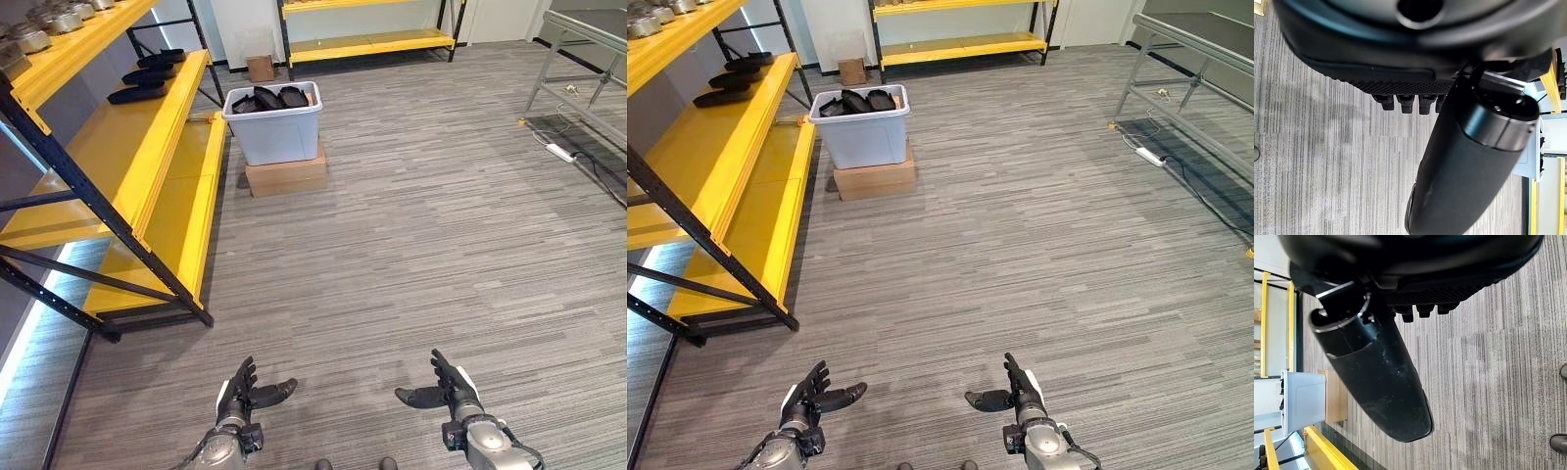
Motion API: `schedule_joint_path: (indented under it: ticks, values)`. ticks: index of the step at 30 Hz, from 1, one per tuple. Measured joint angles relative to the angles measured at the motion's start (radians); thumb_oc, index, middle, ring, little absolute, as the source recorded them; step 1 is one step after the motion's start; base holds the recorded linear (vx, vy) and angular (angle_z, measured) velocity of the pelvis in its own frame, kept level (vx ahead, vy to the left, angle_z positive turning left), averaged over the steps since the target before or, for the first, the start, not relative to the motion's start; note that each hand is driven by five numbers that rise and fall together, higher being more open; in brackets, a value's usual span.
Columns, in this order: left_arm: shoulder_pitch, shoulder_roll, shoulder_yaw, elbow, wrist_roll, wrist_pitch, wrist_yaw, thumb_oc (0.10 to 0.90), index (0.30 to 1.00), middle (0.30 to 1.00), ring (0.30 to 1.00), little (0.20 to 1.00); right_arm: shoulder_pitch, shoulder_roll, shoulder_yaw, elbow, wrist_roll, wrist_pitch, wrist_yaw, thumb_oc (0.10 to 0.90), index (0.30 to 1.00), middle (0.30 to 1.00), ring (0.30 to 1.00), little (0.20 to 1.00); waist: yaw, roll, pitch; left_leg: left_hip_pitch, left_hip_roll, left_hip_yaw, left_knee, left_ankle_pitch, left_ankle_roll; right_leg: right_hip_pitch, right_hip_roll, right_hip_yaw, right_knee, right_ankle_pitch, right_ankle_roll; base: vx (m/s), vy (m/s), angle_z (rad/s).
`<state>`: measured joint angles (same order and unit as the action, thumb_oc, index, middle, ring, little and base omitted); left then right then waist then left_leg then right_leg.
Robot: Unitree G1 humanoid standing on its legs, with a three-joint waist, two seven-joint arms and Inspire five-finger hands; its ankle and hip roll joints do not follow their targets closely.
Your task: Move parts from the plastic box to the shelf.
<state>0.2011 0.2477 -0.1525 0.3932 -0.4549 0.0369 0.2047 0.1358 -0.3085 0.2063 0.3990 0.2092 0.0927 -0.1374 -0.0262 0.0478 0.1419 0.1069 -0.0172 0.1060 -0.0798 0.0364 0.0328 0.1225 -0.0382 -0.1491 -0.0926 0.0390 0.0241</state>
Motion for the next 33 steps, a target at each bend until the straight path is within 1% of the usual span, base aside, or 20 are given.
schedule_joint_path:
  ticks: [7, 11, 33]
  values:
    - [-0.002, 0.0, 0.0, 0.0, 0.001, 0.0, 0.001, 0.9, 1.0, 1.0, 1.0, 1.0, 0.001, 0.0, 0.009, 0.0, 0.0, 0.0, 0.0, 0.9, 1.0, 1.0, 1.0, 1.0, 0.0, -0.003, -0.002, 0.0, 0.0, 0.0, 0.0, 0.001, 0.0, 0.0, 0.0, 0.0, 0.001, 0.001, -0.001, 0.0, 0.0, 0.0]
    - [-0.002, 0.0, 0.0, 0.0, 0.03, 0.0, 0.001, 0.9, 1.0, 1.0, 1.0, 1.0, 0.001, 0.0, 0.01, 0.0, 0.0, 0.0, 0.0, 0.9, 1.0, 1.0, 1.0, 1.0, 0.001, -0.003, -0.002, 0.001, 0.0, 0.0, 0.0, 0.001, 0.0, 0.001, 0.0, 0.0, 0.005, 0.001, -0.001, 0.0, 0.0, 0.0]
    - [-0.003, 0.0, 0.0, 0.0, 0.03, 0.0, 0.001, 0.9, 1.0, 1.0, 1.0, 1.0, 0.001, 0.0, 0.011, 0.0, -0.001, 0.001, -0.001, 0.9, 1.0, 1.0, 1.0, 1.0, 0.0, -0.004, -0.002, 0.009, 0.0, 0.0, 0.0, 0.001, 0.001, 0.009, 0.0, 0.0, 0.006, 0.002, -0.002, 0.0, 0.0, 0.0]
